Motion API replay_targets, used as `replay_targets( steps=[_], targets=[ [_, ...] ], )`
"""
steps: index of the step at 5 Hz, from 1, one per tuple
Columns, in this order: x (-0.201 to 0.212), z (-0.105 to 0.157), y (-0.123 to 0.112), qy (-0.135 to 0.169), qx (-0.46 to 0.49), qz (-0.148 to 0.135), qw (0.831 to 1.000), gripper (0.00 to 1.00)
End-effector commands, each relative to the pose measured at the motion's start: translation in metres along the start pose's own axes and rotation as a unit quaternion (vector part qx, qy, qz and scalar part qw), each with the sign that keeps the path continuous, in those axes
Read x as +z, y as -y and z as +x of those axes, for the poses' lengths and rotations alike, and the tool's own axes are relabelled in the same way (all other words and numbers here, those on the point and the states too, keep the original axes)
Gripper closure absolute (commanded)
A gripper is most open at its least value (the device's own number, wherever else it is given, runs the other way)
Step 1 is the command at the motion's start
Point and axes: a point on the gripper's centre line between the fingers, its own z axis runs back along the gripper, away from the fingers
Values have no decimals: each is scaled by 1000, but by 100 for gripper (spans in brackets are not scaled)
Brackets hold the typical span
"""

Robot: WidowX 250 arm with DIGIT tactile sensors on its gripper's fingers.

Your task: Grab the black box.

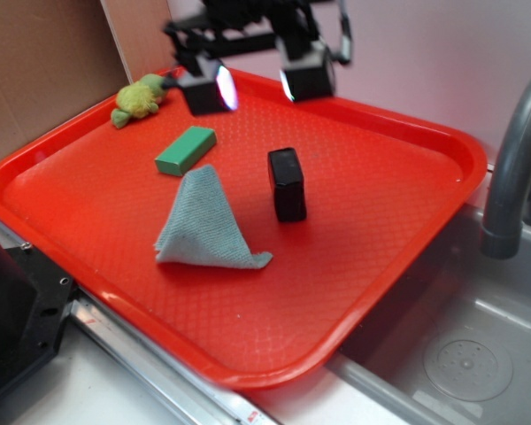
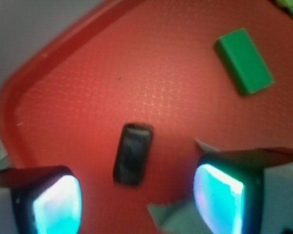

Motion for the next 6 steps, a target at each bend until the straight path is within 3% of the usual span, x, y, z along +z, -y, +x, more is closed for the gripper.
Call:
replay_targets(
  steps=[1,2,3,6],
  targets=[
    [-26,6,14,-21,14,42,999,0],
    [-33,0,12,-36,16,47,998,0],
    [-41,-4,16,-46,8,88,995,0],
    [-65,-7,5,-69,8,120,990,0]
  ],
)
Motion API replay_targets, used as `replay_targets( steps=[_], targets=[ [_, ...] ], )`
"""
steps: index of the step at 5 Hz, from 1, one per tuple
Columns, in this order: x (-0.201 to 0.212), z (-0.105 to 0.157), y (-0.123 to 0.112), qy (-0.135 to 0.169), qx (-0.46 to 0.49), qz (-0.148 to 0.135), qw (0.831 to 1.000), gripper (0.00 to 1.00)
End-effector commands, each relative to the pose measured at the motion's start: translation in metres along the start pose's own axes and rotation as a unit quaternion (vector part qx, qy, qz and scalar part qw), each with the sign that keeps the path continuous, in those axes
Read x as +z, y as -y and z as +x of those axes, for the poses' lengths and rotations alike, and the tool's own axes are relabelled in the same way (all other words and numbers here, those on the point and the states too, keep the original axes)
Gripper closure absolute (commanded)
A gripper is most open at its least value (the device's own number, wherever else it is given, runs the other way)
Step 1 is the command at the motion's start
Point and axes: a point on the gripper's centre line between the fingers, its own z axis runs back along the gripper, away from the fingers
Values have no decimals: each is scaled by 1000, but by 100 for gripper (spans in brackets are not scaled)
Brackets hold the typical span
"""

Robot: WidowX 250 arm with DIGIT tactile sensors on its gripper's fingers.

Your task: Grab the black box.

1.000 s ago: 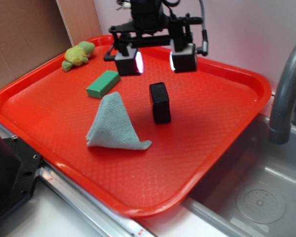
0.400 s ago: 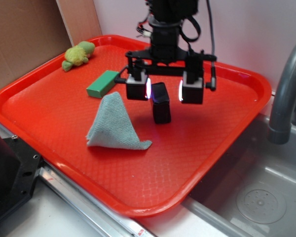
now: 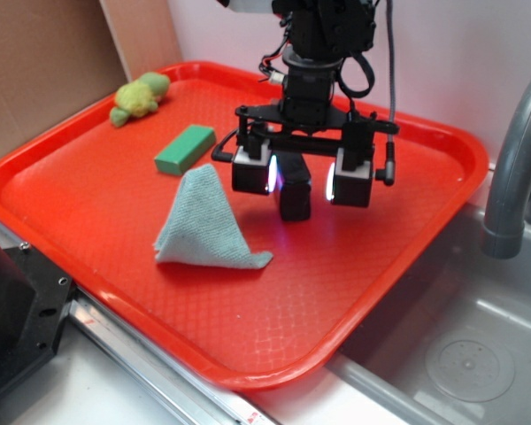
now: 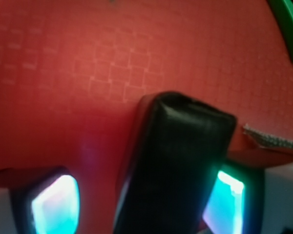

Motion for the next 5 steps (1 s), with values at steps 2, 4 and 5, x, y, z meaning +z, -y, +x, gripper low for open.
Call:
replay_targets(
  steps=[2,4,5],
  targets=[
    [-1,25,-9,3,6,30,1000,100],
    [58,46,-54,62,-56,-39,996,100],
    [104,46,-83,92,-117,-81,986,100]
  ],
)
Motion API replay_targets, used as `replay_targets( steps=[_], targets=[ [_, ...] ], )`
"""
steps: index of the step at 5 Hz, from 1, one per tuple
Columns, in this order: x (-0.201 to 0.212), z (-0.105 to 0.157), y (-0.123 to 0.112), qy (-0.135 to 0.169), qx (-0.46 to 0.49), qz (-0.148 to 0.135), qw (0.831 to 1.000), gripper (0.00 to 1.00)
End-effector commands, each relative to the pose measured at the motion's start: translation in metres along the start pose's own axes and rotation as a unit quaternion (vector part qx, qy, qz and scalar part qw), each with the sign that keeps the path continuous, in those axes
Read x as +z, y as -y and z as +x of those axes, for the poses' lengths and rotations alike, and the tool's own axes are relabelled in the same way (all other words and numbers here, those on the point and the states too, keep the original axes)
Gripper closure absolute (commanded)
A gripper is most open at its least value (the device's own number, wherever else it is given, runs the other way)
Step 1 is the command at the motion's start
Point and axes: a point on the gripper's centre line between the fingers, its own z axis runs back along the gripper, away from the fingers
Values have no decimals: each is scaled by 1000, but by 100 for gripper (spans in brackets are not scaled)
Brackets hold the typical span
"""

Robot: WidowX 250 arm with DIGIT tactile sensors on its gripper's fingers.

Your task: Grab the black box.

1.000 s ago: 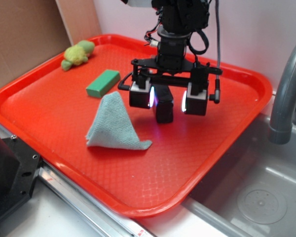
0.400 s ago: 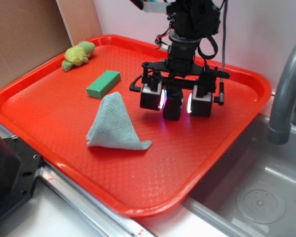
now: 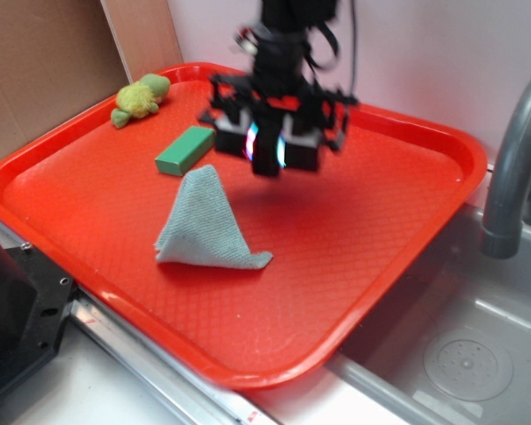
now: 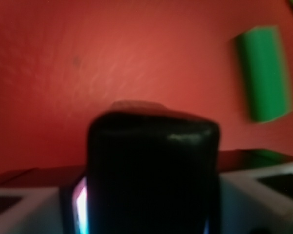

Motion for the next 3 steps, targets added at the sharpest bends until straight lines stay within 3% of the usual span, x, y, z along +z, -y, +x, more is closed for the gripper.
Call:
replay_targets(
  steps=[1,2,3],
  targets=[
    [87,13,-68,77,-93,-103,987,100],
    [113,18,-69,81,-112,-98,985,100],
    [123,18,-59,72,-144,-113,980,100]
  ],
)
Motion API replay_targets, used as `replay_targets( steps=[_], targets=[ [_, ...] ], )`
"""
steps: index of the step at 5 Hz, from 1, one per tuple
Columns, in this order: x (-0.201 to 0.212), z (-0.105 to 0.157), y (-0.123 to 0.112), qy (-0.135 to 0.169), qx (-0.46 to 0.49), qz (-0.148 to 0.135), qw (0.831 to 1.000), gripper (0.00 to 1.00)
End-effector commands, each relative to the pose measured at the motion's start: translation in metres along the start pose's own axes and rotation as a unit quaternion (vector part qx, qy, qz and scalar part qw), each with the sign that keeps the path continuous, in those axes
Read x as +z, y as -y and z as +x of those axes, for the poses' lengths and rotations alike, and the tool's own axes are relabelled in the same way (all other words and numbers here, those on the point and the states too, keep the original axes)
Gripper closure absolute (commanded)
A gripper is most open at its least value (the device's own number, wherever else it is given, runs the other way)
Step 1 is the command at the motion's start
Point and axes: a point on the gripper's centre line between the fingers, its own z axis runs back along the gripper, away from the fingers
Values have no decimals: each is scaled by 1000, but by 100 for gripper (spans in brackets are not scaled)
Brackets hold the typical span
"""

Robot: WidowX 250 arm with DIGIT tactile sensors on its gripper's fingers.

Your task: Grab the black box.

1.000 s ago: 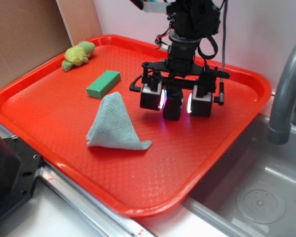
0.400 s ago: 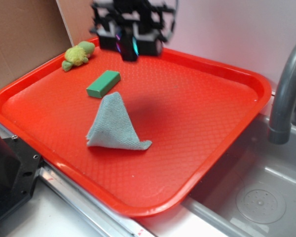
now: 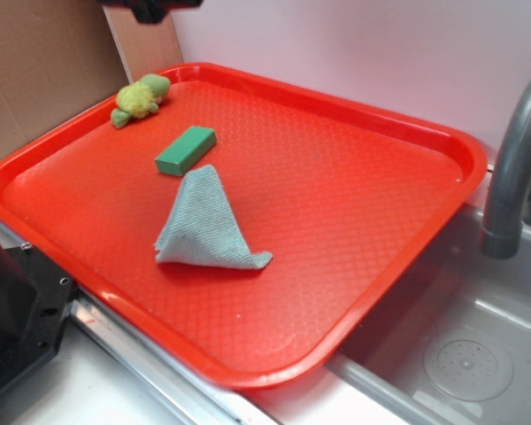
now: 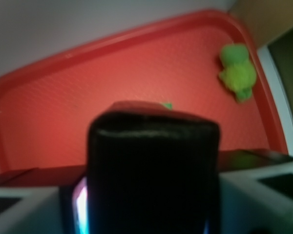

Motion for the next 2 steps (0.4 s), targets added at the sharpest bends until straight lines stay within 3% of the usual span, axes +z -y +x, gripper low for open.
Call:
replay_targets(
  steps=[1,2],
  targets=[
    [19,20,10,0,-22,-14,1000,100],
    [5,28,13,-32,-14,-10,999,100]
  ],
)
